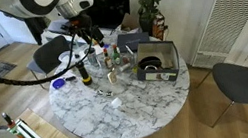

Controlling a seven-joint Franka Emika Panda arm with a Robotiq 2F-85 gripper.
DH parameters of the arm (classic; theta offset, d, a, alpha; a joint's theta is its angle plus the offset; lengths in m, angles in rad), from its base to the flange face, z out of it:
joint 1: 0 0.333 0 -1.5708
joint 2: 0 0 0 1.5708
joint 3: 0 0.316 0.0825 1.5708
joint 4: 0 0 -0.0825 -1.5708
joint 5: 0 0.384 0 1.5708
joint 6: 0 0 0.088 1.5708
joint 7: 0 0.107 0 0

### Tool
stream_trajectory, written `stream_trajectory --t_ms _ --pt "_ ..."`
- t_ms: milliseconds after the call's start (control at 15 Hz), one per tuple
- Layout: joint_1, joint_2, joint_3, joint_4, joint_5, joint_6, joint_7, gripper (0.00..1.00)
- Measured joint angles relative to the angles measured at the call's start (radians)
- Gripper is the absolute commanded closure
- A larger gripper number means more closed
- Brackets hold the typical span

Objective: Move the white sunglasses to the left

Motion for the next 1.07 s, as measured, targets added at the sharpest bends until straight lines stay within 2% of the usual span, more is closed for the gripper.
stream_trajectory --t_ms 667,1067 --pt "0.000 0.000 0.000 0.000 0.000 -0.007 0.005 0.00" --pt "-0.050 0.050 0.047 -0.058 -0.106 -0.045 0.337 0.00"
